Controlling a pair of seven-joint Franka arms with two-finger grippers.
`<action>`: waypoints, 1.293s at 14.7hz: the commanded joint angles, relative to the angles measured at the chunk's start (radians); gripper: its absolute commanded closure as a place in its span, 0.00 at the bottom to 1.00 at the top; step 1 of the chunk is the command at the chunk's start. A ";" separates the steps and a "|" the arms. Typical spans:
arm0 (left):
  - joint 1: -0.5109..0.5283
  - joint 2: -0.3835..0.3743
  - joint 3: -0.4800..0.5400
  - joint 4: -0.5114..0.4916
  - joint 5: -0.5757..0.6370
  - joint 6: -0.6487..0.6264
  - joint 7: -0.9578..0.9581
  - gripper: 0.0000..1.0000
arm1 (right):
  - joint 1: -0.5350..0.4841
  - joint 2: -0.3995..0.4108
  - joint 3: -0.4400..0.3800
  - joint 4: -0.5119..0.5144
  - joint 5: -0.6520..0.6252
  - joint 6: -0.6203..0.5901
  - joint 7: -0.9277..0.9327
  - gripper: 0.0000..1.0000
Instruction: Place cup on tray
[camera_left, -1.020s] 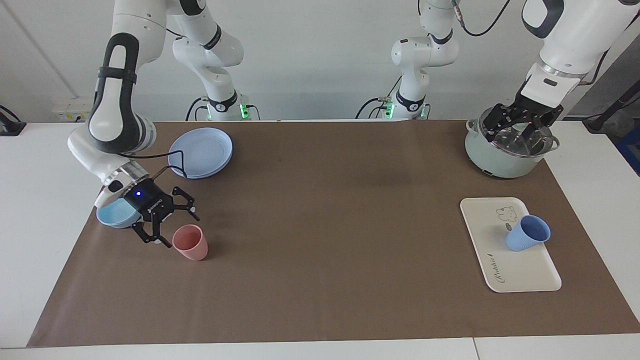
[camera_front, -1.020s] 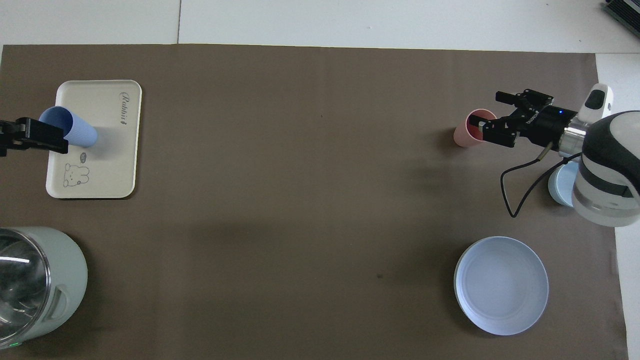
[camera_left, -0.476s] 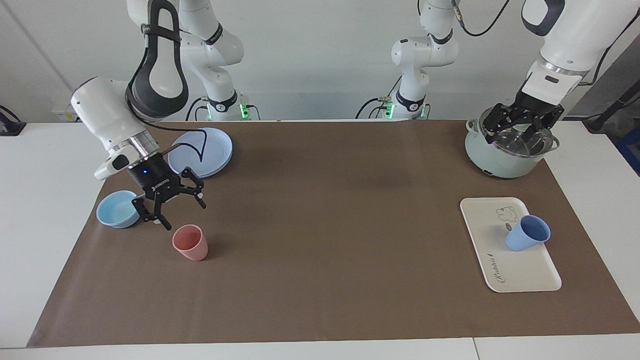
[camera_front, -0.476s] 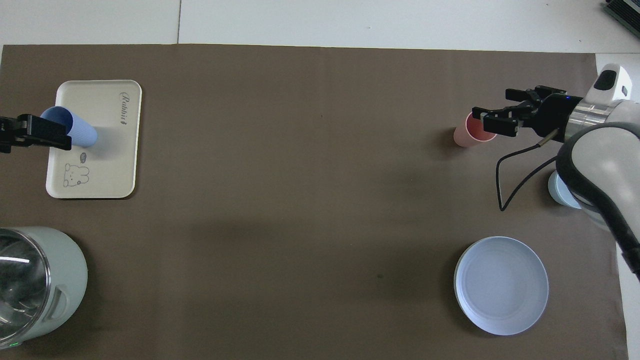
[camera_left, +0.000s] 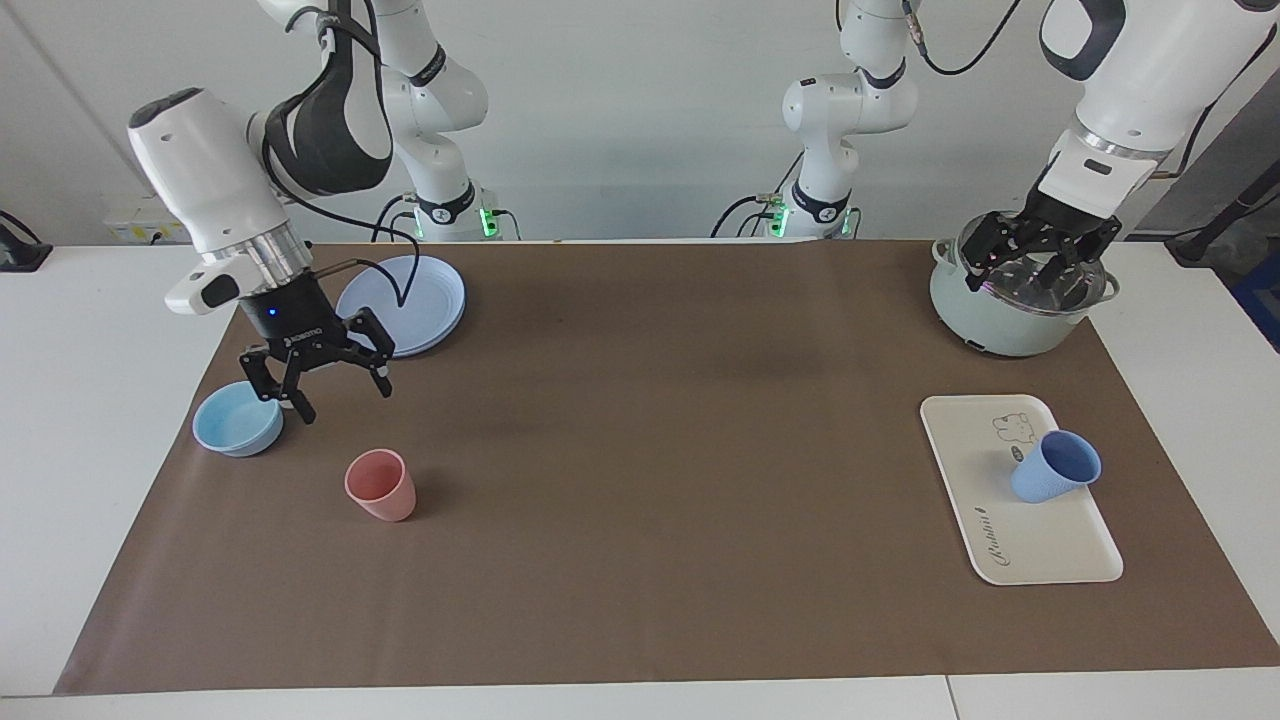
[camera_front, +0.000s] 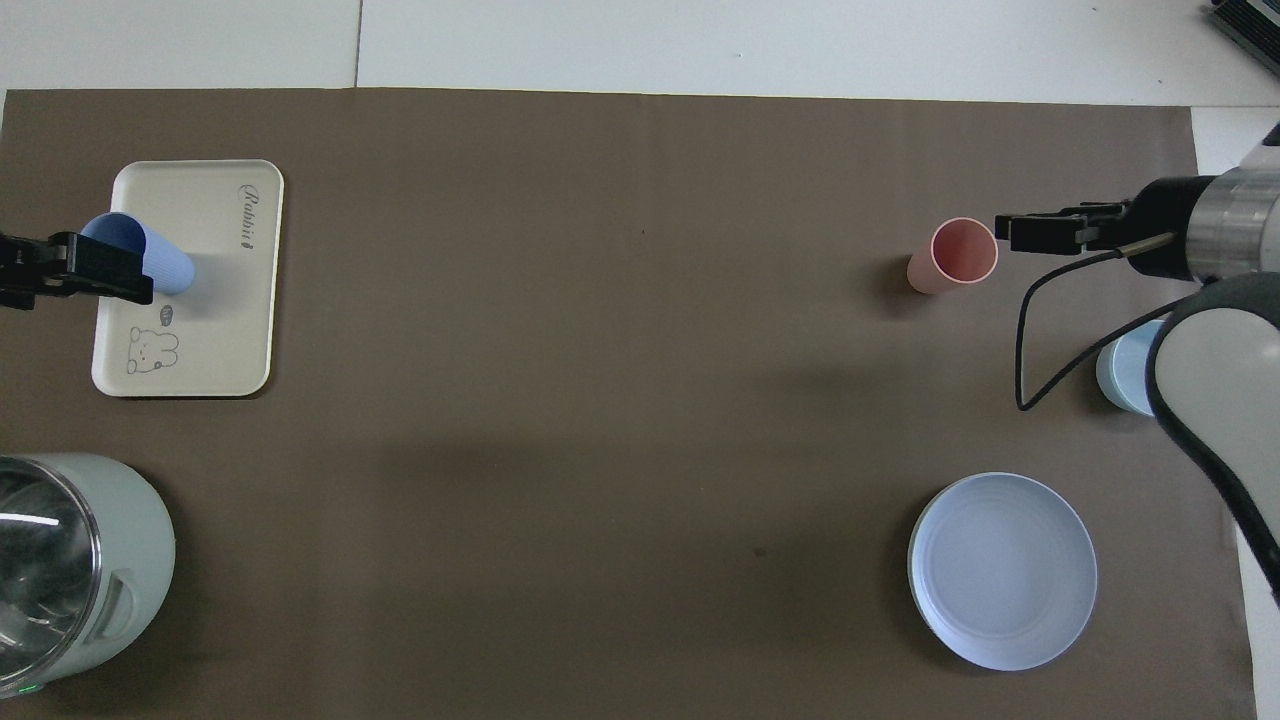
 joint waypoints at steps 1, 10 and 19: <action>0.007 -0.013 0.001 -0.018 -0.008 0.015 0.018 0.00 | -0.012 -0.011 0.005 0.079 -0.142 -0.193 0.161 0.00; -0.001 -0.016 0.001 -0.021 -0.005 -0.031 0.014 0.00 | -0.050 -0.098 0.008 0.124 -0.223 -0.519 0.218 0.00; 0.004 -0.018 0.001 -0.019 -0.003 -0.041 0.026 0.00 | -0.037 -0.094 0.030 0.162 -0.245 -0.588 0.275 0.00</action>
